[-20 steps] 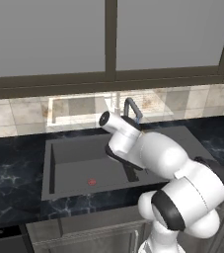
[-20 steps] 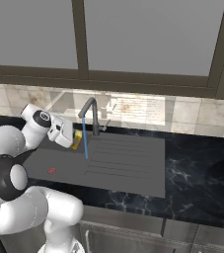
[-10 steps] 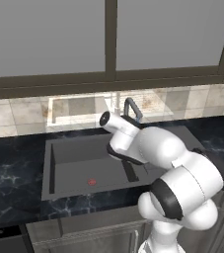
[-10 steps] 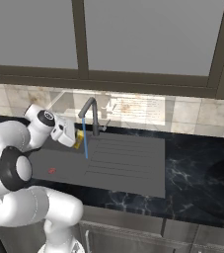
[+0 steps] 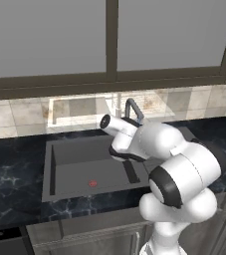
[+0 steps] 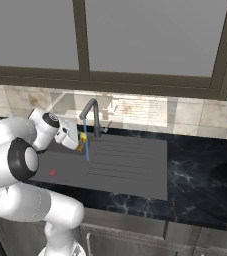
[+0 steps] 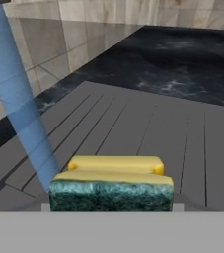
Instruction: Soak the sponge with water for a few seconds and then drop it inside the sink.
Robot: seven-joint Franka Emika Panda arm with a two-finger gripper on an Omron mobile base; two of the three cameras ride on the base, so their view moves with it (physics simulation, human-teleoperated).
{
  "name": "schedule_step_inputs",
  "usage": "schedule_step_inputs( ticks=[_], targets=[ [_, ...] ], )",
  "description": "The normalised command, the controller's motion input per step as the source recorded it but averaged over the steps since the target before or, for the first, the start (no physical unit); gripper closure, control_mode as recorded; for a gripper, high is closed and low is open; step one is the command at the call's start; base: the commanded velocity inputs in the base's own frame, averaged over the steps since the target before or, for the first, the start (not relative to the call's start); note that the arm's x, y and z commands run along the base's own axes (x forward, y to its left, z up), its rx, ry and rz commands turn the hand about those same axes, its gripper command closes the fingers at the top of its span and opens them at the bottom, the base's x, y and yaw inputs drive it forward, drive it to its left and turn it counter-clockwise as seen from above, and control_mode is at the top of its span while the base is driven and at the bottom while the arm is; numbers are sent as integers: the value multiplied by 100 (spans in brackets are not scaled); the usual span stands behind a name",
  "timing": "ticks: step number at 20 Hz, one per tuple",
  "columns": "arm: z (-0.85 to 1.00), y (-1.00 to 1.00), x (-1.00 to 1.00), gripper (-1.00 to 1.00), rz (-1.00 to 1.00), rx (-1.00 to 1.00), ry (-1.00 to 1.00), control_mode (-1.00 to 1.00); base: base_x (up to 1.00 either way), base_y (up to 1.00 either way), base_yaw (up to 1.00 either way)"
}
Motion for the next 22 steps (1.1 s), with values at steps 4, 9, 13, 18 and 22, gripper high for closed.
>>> schedule_step_inputs(
  ticks=[4,9,13,18,22],
  targets=[
    [-1,0,7,100,1,0,0,-100,0,0,0],
    [-7,0,13,100,0,0,0,-100,0,0,0],
    [0,0,10,100,0,0,0,-100,0,0,0],
    [-8,0,16,100,0,0,0,-100,0,0,0],
    [-2,0,12,100,0,0,0,-100,0,0,0]
  ],
)
